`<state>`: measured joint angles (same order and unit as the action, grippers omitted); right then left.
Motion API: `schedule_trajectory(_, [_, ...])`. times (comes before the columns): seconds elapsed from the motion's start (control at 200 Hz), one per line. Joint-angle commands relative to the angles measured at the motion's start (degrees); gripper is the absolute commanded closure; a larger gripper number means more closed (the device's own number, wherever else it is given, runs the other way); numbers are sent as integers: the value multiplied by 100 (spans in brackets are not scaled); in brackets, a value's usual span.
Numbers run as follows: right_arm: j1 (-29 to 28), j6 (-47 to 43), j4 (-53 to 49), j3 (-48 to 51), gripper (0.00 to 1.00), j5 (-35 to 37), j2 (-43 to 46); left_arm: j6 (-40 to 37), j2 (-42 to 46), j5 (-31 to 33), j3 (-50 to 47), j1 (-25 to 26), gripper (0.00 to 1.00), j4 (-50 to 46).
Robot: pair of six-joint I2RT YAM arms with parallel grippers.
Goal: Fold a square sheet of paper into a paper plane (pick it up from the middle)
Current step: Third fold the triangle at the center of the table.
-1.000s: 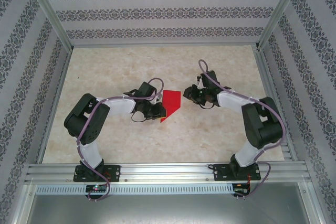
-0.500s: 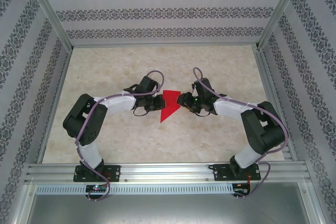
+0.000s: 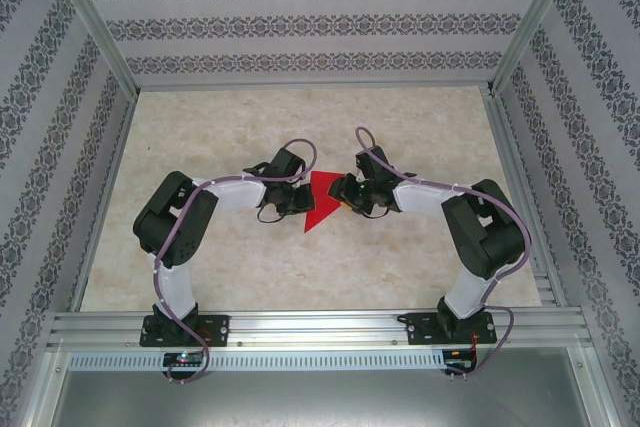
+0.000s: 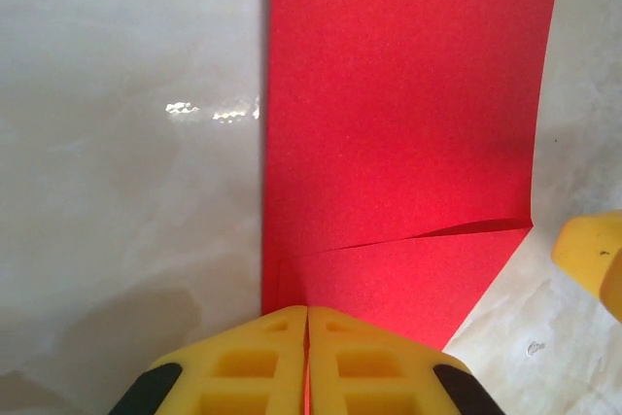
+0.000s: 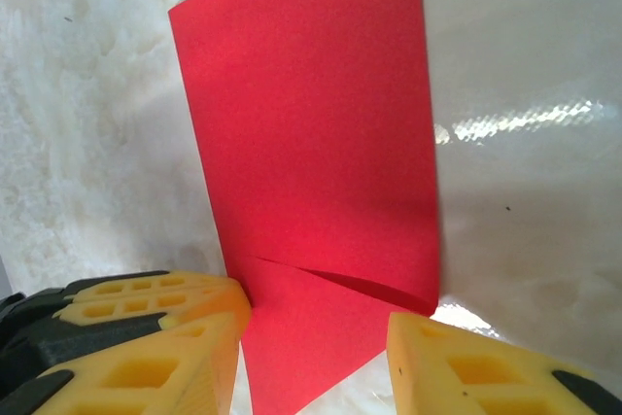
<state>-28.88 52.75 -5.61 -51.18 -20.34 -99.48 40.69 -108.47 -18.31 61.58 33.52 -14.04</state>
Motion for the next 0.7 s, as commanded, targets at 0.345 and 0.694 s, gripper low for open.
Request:
schedule_trajectory(0.345, [-91, 90, -474, -349, 54, 408, -245, 332, -272, 499, -137, -16, 93, -277])
schedule_trajectory(0.694, [-134, 101, -263, -455, 55, 198, -468, 347, -285, 439, -160, -30, 94, -248])
